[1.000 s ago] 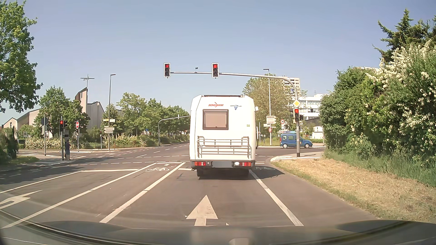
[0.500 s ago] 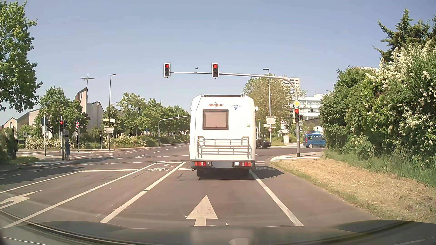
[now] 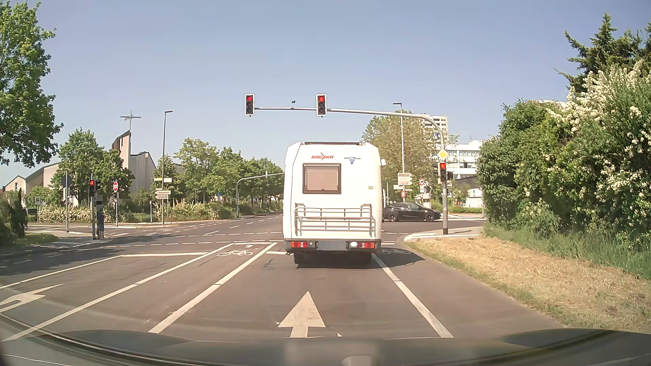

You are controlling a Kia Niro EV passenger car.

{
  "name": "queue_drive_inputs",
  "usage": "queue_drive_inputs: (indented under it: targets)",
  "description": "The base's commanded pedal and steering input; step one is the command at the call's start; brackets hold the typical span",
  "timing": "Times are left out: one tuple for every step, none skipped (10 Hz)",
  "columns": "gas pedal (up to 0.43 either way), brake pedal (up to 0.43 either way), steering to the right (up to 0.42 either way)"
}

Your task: Follow the waypoints while adhering to traffic rules and regulations

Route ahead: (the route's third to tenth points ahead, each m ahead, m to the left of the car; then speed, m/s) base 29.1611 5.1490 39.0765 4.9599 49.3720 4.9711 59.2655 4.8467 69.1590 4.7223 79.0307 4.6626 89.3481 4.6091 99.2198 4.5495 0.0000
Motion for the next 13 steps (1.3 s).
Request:
queue_drive_inputs:
  targets:
    - [0.0,0.293,0.005]
    - [0.0,0.293,0.005]
    - [0.0,0.293,0.005]
    - [0.0,0.299,0.005]
    - [0.0,0.293,0.005]
    - [0.0,0.293,0.005]
    - [0.0,0.293,0.005]
    - [0.0,0.293,0.005]
    - [0.0,0.293,0.005]
    - [0.0,0.293,0.005]
    - [0.0,0.293,0.005]
    - [0.0,0.293,0.005]
    - [0.0,0.293,0.005]
